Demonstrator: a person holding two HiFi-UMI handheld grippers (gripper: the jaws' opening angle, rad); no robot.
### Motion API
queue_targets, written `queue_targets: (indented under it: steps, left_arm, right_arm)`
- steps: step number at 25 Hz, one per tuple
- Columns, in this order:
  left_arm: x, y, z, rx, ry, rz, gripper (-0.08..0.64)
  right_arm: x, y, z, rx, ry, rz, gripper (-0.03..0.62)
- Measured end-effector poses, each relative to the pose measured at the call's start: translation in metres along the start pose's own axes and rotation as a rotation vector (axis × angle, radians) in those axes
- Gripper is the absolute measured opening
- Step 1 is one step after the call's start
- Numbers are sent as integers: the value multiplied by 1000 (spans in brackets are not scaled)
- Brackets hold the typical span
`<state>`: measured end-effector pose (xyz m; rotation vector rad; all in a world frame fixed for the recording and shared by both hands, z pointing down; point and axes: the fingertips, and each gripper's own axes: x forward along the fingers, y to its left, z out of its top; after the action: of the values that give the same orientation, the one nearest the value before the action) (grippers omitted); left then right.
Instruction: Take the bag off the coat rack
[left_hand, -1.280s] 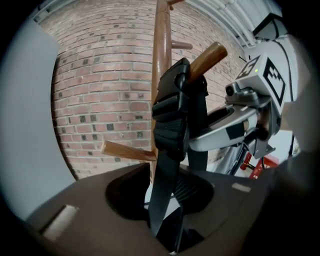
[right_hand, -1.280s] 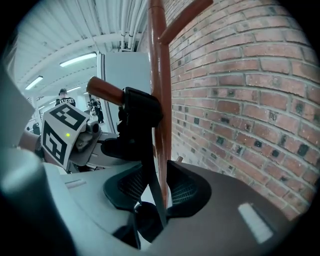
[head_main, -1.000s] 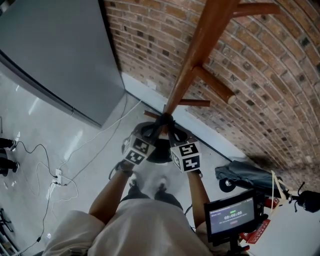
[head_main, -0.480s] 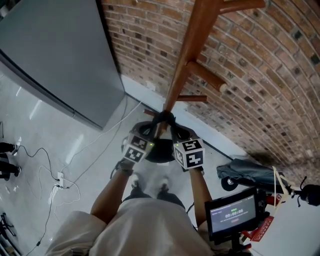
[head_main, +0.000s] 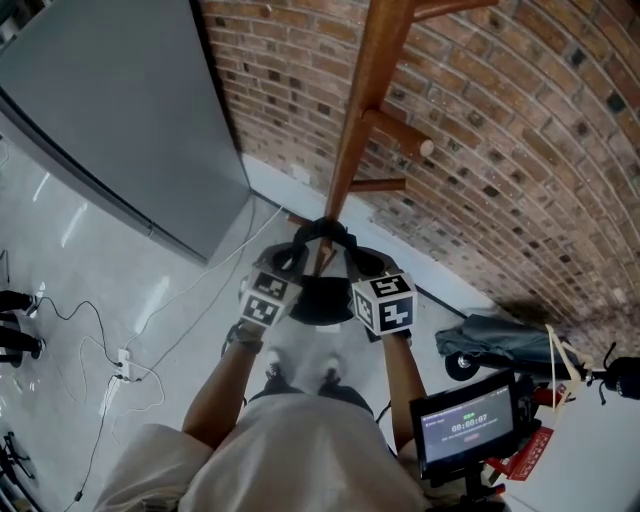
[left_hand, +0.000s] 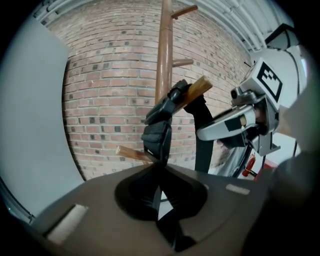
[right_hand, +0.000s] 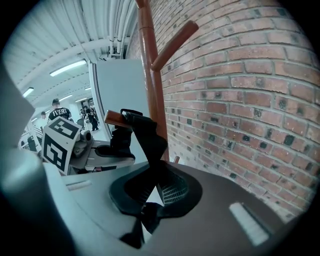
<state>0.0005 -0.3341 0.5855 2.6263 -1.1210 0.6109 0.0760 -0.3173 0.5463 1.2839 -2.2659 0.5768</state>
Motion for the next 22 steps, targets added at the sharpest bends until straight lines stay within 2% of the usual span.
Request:
queue_targets:
  steps: [11,22]
  left_arm:
    - [-36,-2,21,-8,-56,18,3]
    - [-76,-13,44,-2,-135,36,3]
  right_arm:
    - [-31,12,18,8,-49,7,6]
    - [-72,28,39,13,-145,10,6]
